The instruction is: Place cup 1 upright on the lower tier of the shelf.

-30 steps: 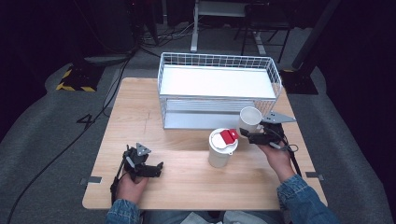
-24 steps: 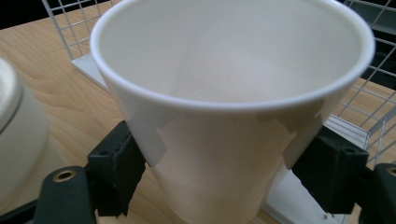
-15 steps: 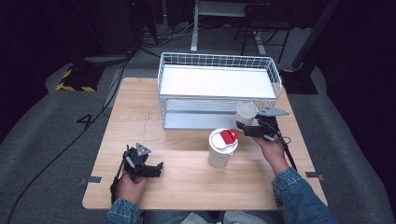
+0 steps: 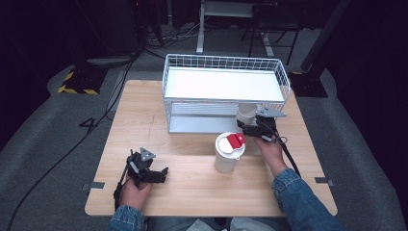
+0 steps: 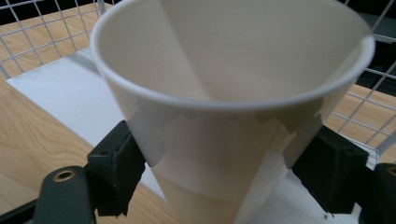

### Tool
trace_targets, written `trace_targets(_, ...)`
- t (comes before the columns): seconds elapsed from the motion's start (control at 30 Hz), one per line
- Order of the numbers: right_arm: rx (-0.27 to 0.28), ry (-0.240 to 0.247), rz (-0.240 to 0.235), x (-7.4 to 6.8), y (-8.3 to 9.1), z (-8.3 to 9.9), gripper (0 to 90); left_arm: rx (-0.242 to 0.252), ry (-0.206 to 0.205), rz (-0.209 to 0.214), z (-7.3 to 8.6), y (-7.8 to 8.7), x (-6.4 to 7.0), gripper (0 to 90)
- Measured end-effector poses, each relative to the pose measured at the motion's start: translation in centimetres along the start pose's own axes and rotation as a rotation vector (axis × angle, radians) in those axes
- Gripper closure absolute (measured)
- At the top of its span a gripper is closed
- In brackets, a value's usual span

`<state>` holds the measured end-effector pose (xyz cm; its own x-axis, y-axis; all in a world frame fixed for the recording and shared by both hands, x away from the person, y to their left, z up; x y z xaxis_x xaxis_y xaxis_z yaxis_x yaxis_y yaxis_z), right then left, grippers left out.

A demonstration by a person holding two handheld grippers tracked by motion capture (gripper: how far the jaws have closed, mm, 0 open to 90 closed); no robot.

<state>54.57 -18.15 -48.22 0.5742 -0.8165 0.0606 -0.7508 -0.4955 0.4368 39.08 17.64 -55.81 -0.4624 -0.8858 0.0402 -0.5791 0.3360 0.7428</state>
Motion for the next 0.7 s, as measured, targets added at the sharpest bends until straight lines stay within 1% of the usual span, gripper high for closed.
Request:
trace_targets(0.1,0.011,0.004,0.005,0.0,-0.4,0.0,23.1,-0.001,0.000,0.000,0.0,0.0,0.0,0.9)
trace_targets(0.13,0.020,-0.011,0.004,0.0,-0.8,-0.1,23.1,-0.001,0.000,0.000,0.0,0.0,0.0,0.8)
trace_targets(0.17,0.019,-0.014,0.005,0.0,-1.0,0.0,23.1,-0.001,-0.001,0.000,0.0,0.0,0.0,0.9)
trace_targets(0.33,0.020,-0.002,0.017,0.0,-1.7,0.1,23.0,0.000,0.000,0.000,0.0,0.0,0.0,0.8)
trace_targets(0.4,0.016,-0.017,0.024,0.3,-2.2,0.2,23.0,-0.001,-0.001,-0.001,0.0,0.0,0.0,0.9)
trace_targets(0.43,0.016,-0.017,0.024,0.3,-2.2,0.2,23.0,-0.001,-0.001,-0.001,0.0,0.0,0.0,0.8)
trace_targets(0.57,0.046,-0.016,0.056,0.4,-2.5,0.1,23.0,0.000,0.000,0.000,0.0,0.0,0.0,0.8)
trace_targets(0.7,0.038,-0.011,0.056,0.2,-2.7,0.2,23.0,-0.001,-0.001,-0.001,0.0,0.0,0.0,0.9)
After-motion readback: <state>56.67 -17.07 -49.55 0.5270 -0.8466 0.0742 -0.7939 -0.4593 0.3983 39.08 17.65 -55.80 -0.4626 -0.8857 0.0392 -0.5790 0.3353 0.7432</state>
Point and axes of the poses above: each handheld gripper's, and its own axes: y roughly backward along the jaws, z roughly out of its underside, x roughly to its right, the point moved 7 cm from there along -y, roughly forward along the jaws, and after that the axes turned 1 degree about z, right-handed, at the moved point
